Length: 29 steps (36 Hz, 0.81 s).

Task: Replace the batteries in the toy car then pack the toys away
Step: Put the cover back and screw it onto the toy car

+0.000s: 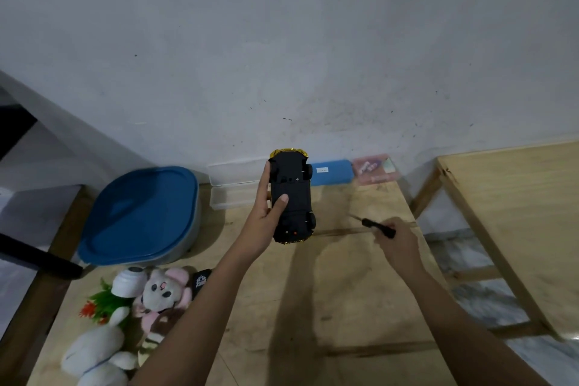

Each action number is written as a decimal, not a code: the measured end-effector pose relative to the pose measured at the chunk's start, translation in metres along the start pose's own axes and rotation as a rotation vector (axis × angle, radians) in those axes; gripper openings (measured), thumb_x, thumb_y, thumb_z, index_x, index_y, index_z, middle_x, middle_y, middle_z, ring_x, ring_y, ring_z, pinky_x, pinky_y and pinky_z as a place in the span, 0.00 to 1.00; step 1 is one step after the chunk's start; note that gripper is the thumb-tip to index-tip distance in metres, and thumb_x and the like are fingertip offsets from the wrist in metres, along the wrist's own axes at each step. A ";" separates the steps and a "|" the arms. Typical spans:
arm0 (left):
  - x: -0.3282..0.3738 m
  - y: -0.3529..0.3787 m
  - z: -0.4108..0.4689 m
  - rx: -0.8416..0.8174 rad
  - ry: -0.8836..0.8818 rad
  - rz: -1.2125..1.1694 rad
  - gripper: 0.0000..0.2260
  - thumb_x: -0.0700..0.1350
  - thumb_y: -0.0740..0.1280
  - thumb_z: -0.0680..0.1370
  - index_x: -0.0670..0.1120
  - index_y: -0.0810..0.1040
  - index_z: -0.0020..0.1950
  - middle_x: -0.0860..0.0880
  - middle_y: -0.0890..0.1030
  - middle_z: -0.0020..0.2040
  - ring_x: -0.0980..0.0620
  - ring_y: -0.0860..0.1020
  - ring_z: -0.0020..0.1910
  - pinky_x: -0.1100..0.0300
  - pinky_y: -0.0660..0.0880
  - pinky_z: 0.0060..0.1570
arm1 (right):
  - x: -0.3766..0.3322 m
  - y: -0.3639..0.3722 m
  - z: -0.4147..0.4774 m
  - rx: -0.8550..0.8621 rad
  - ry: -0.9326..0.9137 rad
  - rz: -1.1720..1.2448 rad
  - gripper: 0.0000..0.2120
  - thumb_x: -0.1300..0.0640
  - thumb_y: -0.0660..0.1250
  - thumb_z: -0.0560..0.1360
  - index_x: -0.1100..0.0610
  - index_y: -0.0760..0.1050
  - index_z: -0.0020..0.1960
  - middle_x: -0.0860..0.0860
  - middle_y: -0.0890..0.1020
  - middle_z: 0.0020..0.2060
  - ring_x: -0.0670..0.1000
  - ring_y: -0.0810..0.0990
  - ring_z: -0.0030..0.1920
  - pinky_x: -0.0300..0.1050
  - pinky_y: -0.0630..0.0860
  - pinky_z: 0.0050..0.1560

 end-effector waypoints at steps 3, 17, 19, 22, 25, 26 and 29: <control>0.000 -0.006 0.000 0.040 0.008 -0.031 0.28 0.44 0.57 0.82 0.64 0.46 0.74 0.61 0.71 0.57 0.71 0.77 0.49 0.71 0.76 0.43 | -0.051 -0.017 -0.001 0.075 -0.077 0.292 0.05 0.59 0.68 0.74 0.59 0.73 0.47 0.55 0.80 0.40 0.54 0.79 0.41 0.37 0.74 0.38; 0.018 -0.019 -0.010 0.201 0.120 0.047 0.27 0.45 0.58 0.81 0.72 0.49 0.68 0.50 0.63 0.75 0.50 0.67 0.71 0.46 0.67 0.68 | -0.218 -0.015 -0.046 -0.081 -0.524 0.611 0.05 0.64 0.65 0.72 0.55 0.70 0.42 0.56 0.79 0.40 0.51 0.81 0.36 0.35 0.76 0.36; 0.019 -0.020 -0.013 0.205 0.122 0.044 0.27 0.45 0.59 0.81 0.73 0.50 0.67 0.48 0.63 0.75 0.49 0.67 0.71 0.46 0.67 0.68 | -0.219 -0.009 -0.048 -0.098 -0.521 0.613 0.03 0.61 0.64 0.71 0.56 0.71 0.42 0.56 0.79 0.40 0.54 0.81 0.37 0.35 0.76 0.35; 0.021 -0.021 -0.017 0.198 0.126 0.029 0.27 0.44 0.58 0.82 0.72 0.50 0.67 0.46 0.64 0.74 0.49 0.68 0.70 0.47 0.68 0.68 | -0.217 -0.004 -0.050 -0.091 -0.506 0.604 0.06 0.63 0.66 0.72 0.54 0.71 0.42 0.54 0.80 0.40 0.53 0.82 0.37 0.36 0.77 0.35; 0.021 -0.021 -0.021 0.177 0.127 -0.003 0.27 0.43 0.58 0.82 0.70 0.50 0.68 0.50 0.63 0.74 0.52 0.69 0.69 0.50 0.69 0.68 | -0.218 -0.003 -0.053 -0.096 -0.508 0.580 0.11 0.68 0.65 0.74 0.53 0.71 0.42 0.54 0.80 0.39 0.50 0.82 0.36 0.36 0.77 0.35; 0.021 -0.021 -0.021 0.171 0.127 -0.008 0.27 0.42 0.58 0.82 0.71 0.50 0.68 0.50 0.63 0.74 0.52 0.69 0.69 0.50 0.69 0.68 | -0.219 -0.002 -0.054 -0.102 -0.510 0.579 0.10 0.68 0.64 0.74 0.53 0.71 0.42 0.54 0.80 0.39 0.49 0.82 0.36 0.35 0.77 0.35; 0.020 -0.021 -0.023 0.153 0.125 -0.011 0.27 0.43 0.58 0.82 0.71 0.50 0.68 0.55 0.64 0.73 0.54 0.69 0.69 0.50 0.69 0.68 | -0.222 -0.002 -0.058 -0.112 -0.521 0.569 0.10 0.67 0.64 0.75 0.53 0.71 0.42 0.54 0.80 0.39 0.48 0.82 0.36 0.35 0.77 0.35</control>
Point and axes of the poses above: each hand's wrist, its own z-axis towards the middle knuckle, its own y-axis out of the palm, x = y × z, the point moved 8 cm from there along z, towards the middle knuckle
